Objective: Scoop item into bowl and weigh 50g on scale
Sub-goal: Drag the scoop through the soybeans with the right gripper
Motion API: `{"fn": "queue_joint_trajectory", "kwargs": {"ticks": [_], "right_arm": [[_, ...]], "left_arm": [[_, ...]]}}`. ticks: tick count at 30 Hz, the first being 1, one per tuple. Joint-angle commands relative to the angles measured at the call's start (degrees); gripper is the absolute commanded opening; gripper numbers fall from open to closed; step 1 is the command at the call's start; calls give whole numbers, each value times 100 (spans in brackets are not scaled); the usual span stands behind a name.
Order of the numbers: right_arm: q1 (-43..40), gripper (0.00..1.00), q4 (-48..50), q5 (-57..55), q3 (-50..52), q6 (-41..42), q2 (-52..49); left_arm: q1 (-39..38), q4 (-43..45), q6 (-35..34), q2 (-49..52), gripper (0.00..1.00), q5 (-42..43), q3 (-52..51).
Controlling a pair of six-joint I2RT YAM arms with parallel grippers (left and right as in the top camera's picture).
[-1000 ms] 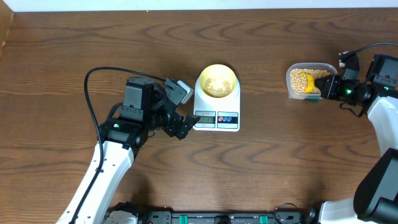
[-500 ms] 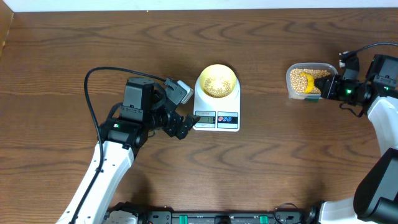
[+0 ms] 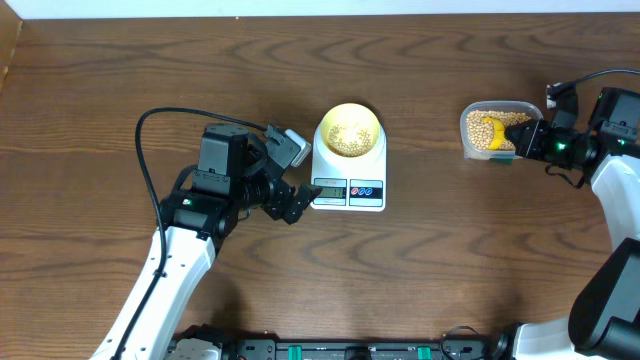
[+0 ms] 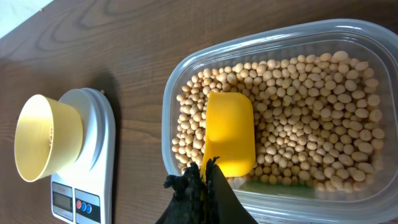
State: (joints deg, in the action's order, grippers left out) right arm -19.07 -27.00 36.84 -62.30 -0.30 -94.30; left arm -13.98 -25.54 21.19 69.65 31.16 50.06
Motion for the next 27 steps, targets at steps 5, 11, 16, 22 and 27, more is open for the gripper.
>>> {"fn": "queue_joint_trajectory", "kwargs": {"ticks": [5,11,16,22,27], "right_arm": [[-17,1,42,273,-57,304,-184],[-20,1,107,313,-57,588,-535],[-103,1,151,592,-57,603,-612],[-208,1,166,640,-57,608,-612],[-232,1,177,614,-57,608,-612]], "left_arm": [[15,-9,11,-52,91,-33,-11],[15,-9,13,-52,91,-33,-11],[15,-11,11,-52,91,-33,-11],[15,-9,13,-52,91,-33,-11],[15,-11,13,-52,91,-33,-11]]}}
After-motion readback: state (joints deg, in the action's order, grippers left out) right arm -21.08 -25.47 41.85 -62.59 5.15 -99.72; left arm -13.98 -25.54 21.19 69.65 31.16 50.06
